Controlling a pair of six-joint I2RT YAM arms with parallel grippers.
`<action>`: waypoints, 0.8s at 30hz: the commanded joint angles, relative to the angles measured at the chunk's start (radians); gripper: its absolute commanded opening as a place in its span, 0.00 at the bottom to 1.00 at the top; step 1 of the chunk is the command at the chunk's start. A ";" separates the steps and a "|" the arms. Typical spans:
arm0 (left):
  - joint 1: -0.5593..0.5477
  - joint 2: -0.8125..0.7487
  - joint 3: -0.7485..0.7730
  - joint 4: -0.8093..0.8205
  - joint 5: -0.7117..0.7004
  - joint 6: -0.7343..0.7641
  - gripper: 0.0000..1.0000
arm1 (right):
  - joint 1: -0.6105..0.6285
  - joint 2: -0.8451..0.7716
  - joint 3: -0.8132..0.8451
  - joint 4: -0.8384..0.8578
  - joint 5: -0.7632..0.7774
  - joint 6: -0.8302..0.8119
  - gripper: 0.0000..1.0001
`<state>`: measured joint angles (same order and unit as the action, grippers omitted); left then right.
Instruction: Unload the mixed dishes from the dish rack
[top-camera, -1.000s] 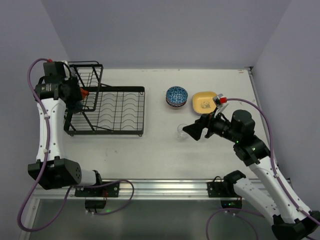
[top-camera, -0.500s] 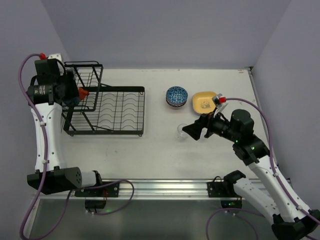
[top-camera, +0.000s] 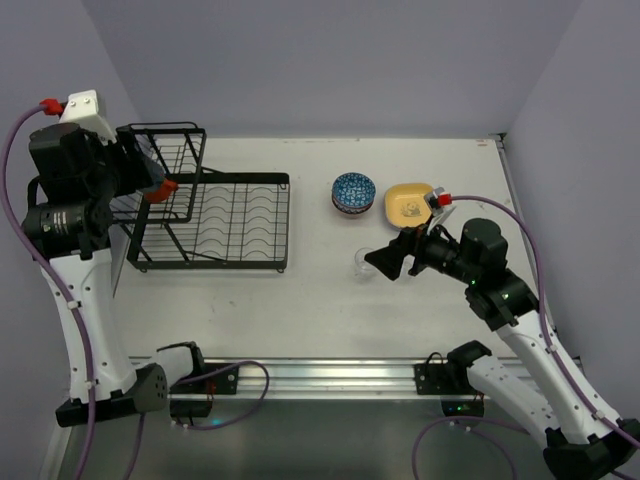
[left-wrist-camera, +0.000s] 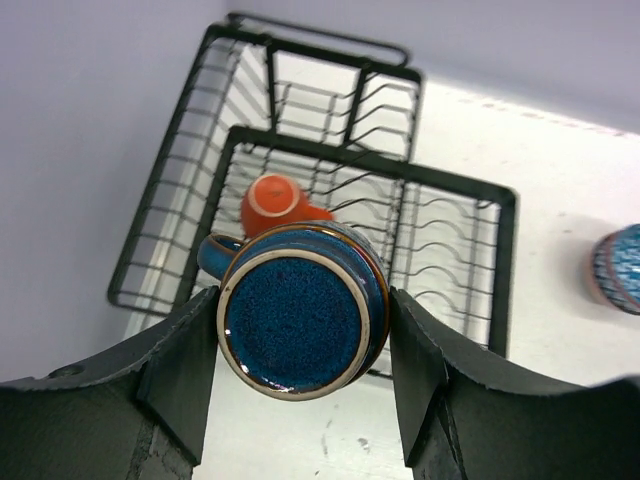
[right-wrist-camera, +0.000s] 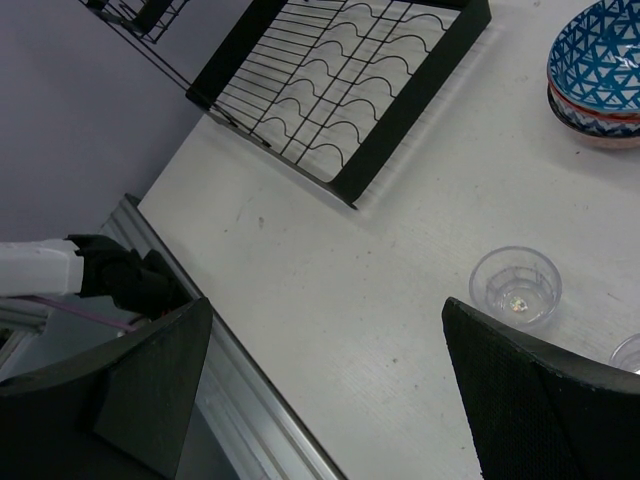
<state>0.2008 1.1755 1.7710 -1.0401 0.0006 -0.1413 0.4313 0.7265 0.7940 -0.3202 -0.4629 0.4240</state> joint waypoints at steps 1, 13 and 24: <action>0.000 -0.069 0.026 0.135 0.217 -0.043 0.00 | 0.001 0.005 0.007 0.046 0.015 -0.021 0.99; 0.000 -0.295 -0.327 0.480 0.679 -0.327 0.00 | 0.001 -0.004 -0.009 0.243 -0.271 0.096 0.99; 0.000 -0.554 -0.810 1.089 0.863 -0.835 0.00 | 0.127 0.169 -0.142 0.972 -0.361 0.473 0.93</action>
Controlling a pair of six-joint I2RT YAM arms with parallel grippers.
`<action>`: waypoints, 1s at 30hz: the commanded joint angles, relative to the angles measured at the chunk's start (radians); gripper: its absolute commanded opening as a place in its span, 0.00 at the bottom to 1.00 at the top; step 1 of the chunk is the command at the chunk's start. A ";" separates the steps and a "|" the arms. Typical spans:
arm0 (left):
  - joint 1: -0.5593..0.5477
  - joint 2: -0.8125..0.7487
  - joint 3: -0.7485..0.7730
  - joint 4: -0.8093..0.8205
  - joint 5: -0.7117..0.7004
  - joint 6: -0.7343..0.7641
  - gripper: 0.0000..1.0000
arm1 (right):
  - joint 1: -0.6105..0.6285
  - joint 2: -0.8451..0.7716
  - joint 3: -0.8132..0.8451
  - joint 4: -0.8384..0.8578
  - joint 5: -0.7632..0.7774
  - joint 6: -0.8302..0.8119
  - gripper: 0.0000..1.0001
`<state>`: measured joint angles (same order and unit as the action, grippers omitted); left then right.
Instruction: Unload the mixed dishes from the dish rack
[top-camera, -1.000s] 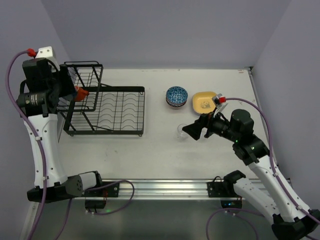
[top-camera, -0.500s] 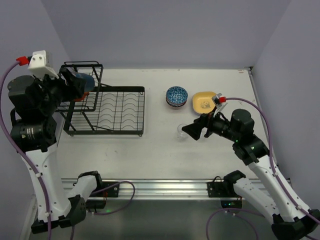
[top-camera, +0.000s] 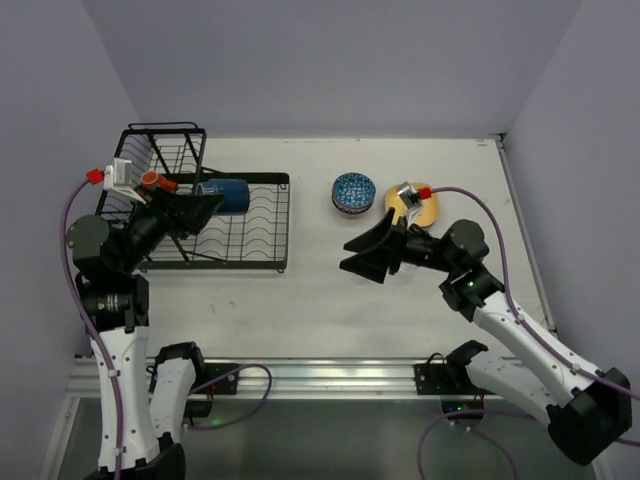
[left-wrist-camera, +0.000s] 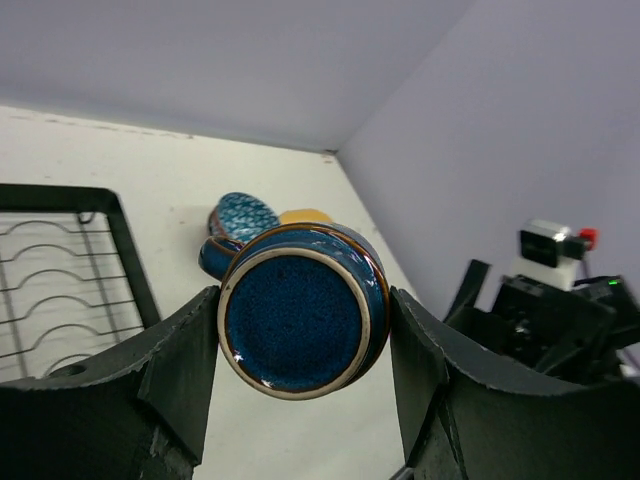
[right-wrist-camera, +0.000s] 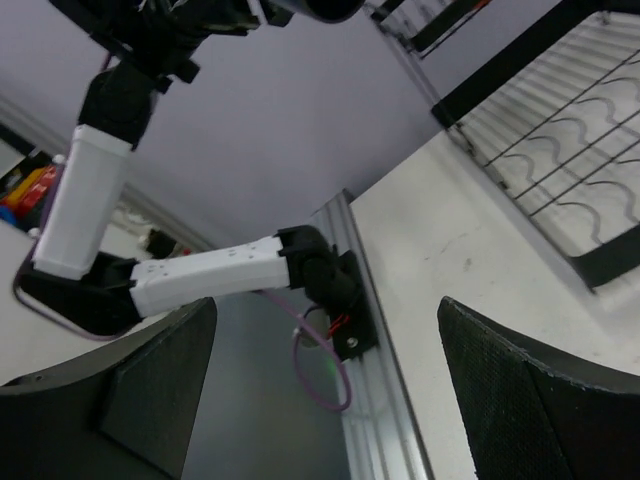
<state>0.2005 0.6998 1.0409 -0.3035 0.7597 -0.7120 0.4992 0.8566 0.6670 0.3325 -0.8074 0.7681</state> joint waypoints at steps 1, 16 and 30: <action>0.000 -0.097 -0.109 0.383 0.095 -0.344 0.00 | 0.111 0.053 -0.012 0.347 0.005 0.131 0.93; -0.023 -0.214 -0.214 0.471 0.036 -0.560 0.00 | 0.246 0.435 0.327 0.577 0.068 0.163 0.82; -0.056 -0.224 -0.219 0.500 0.046 -0.592 0.00 | 0.348 0.607 0.637 0.376 0.037 0.063 0.75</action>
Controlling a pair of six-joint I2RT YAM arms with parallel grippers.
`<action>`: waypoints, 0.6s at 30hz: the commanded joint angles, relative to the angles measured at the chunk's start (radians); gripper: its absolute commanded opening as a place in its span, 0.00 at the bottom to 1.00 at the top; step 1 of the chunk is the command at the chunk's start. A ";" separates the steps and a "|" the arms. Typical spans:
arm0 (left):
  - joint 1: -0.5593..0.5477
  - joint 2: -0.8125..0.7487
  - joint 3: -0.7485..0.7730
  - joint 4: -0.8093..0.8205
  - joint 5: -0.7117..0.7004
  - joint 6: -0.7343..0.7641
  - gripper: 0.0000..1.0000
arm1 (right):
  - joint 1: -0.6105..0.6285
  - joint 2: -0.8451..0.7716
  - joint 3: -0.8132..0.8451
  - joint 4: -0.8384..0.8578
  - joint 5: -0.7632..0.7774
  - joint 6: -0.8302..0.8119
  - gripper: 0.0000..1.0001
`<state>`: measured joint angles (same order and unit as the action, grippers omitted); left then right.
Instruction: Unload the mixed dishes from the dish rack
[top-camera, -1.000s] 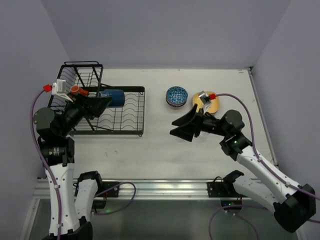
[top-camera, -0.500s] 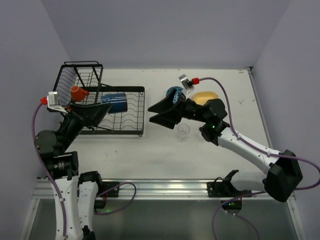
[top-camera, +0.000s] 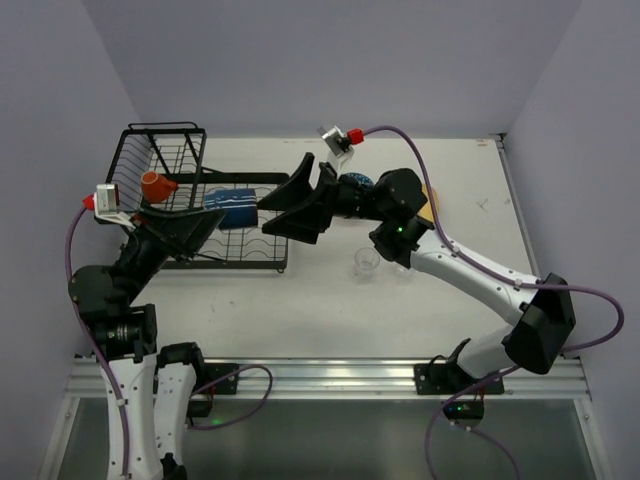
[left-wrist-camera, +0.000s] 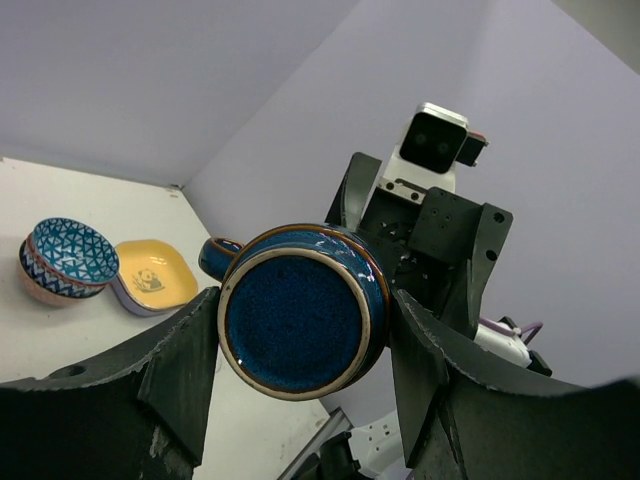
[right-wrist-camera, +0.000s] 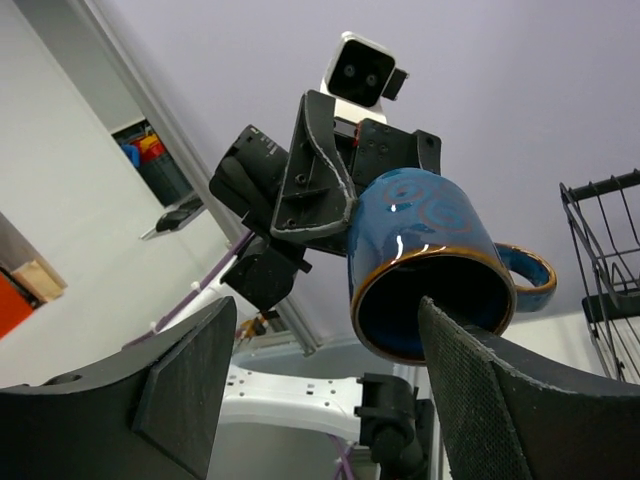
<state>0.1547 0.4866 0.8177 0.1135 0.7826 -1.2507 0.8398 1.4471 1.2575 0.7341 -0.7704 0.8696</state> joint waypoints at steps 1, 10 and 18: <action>-0.014 -0.013 0.005 0.086 0.023 -0.053 0.00 | 0.008 0.018 0.051 -0.025 0.000 -0.040 0.74; -0.017 -0.017 -0.028 0.124 0.037 -0.076 0.00 | 0.054 0.091 0.143 -0.036 -0.085 -0.044 0.56; -0.038 -0.011 -0.032 0.130 0.047 -0.078 0.00 | 0.067 0.118 0.140 0.044 -0.102 -0.014 0.00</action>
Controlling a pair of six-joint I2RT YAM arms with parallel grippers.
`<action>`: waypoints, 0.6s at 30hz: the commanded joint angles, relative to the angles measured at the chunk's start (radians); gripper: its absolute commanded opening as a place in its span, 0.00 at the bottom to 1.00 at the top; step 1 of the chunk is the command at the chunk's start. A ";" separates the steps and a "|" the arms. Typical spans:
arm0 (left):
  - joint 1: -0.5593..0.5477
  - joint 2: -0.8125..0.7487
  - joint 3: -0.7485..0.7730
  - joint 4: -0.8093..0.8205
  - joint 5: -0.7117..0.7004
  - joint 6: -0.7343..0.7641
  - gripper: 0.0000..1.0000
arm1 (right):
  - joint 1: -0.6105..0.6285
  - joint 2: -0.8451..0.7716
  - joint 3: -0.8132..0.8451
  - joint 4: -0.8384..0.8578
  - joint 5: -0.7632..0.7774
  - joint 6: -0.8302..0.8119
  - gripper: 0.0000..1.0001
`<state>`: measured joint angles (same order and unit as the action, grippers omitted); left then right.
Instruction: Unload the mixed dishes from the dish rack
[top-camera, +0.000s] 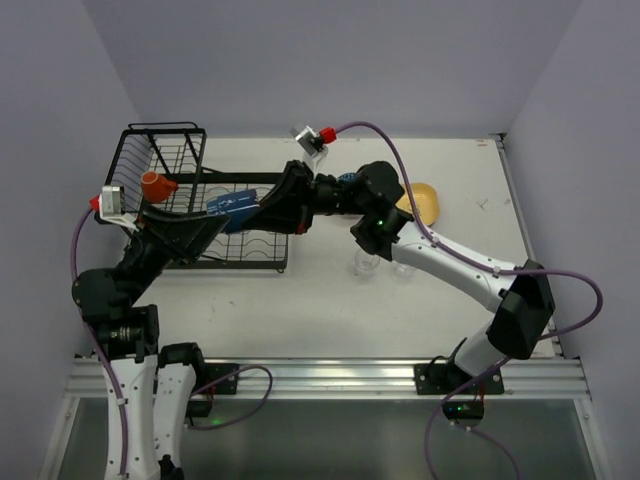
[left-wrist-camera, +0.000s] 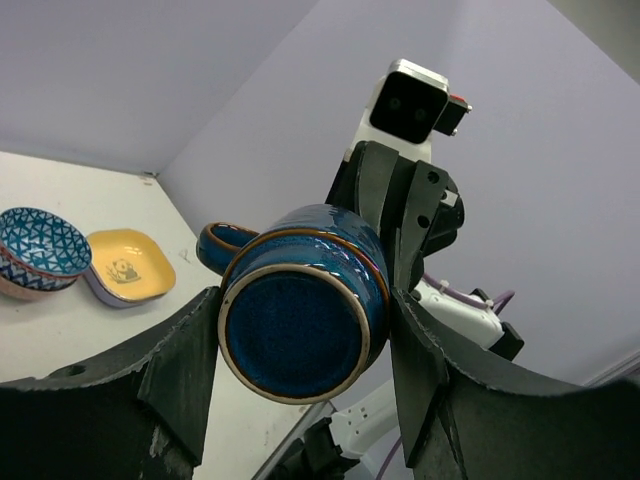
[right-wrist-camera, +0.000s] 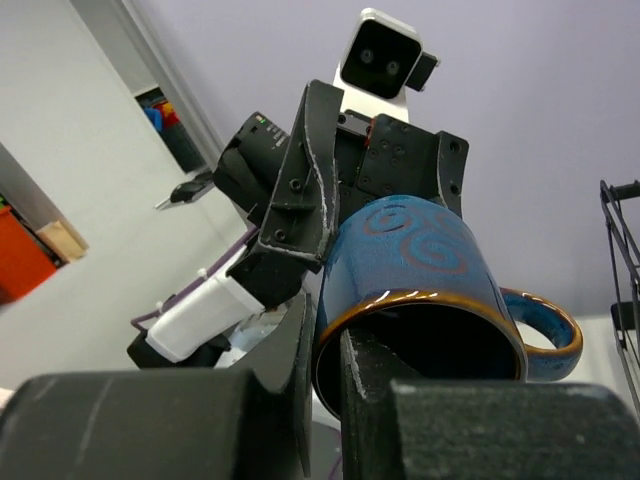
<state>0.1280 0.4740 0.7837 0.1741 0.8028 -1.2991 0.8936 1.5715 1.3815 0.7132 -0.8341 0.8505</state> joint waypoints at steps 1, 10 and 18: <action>-0.013 0.003 0.003 0.067 0.026 -0.028 0.00 | 0.013 -0.011 0.007 0.083 -0.037 0.004 0.00; -0.011 0.081 0.222 -0.370 -0.149 0.306 1.00 | -0.008 -0.209 -0.101 -0.307 0.145 -0.233 0.00; -0.013 0.161 0.494 -0.834 -0.620 0.756 1.00 | -0.094 -0.499 -0.160 -1.178 0.777 -0.475 0.00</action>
<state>0.1173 0.6361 1.2400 -0.4538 0.3824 -0.7471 0.8604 1.1854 1.2270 -0.0933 -0.3725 0.4999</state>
